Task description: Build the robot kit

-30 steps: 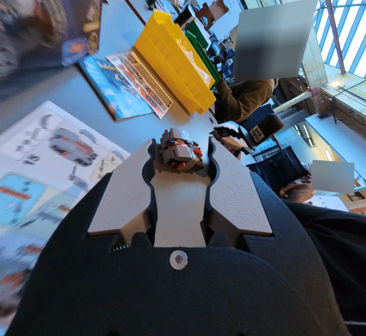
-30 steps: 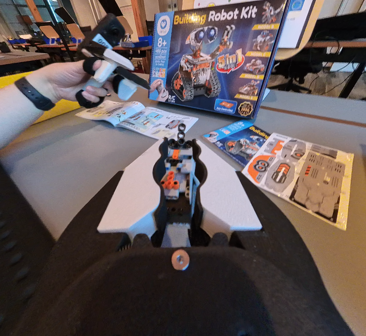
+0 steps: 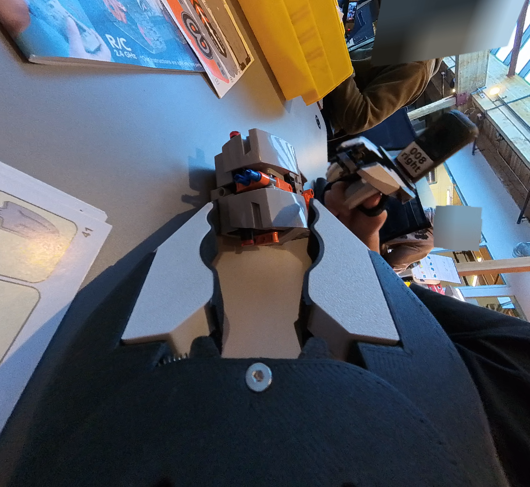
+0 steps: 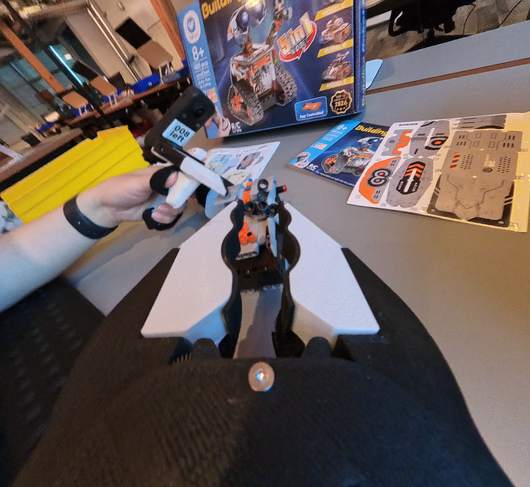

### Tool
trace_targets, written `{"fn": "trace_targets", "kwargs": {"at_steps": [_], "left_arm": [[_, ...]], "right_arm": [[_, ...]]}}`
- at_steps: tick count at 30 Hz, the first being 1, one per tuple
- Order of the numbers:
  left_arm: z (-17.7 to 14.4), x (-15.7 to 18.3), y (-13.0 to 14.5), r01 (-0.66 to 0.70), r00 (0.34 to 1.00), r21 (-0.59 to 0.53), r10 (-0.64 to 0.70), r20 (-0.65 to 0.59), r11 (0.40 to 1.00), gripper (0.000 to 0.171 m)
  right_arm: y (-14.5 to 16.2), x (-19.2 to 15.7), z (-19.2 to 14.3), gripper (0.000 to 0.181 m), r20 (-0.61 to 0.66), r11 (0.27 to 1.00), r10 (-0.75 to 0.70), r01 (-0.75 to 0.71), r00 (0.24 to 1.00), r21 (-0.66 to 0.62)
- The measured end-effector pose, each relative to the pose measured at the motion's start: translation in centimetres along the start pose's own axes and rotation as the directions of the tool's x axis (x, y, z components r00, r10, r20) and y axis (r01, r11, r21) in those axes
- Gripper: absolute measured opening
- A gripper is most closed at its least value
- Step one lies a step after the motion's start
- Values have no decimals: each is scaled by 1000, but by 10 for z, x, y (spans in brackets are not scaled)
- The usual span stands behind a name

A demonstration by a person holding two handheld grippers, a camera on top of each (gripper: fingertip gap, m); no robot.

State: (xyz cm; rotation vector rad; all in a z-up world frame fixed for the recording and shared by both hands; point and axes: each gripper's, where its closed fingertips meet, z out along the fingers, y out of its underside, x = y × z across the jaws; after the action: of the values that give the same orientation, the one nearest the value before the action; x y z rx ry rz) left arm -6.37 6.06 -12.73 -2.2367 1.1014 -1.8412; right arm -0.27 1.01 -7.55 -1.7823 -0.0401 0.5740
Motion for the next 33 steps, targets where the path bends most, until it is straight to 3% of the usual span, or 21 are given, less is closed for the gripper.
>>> {"fn": "trace_targets", "kwargs": {"at_steps": [9, 13, 21, 33], "left_arm": [[0, -2, 1, -9, 1000, -24, 10, 15, 1000, 52], [0, 0, 0, -32, 999, -29, 33, 28, 999, 52], [0, 9, -3, -106, 990, -38, 109, 90, 994, 52], [-1, 19, -5, -183, 964, -53, 190, 184, 982, 52]], "right_arm": [[35, -20, -4, 21, -61, 947, -241, 221, 969, -232], [47, -16, -1, 21, -67, 922, -261, 228, 963, -313], [50, -19, -6, 21, -32, 924, -231, 209, 973, -321], [58, -15, -14, 22, -61, 850, -415, 364, 908, -380]]}}
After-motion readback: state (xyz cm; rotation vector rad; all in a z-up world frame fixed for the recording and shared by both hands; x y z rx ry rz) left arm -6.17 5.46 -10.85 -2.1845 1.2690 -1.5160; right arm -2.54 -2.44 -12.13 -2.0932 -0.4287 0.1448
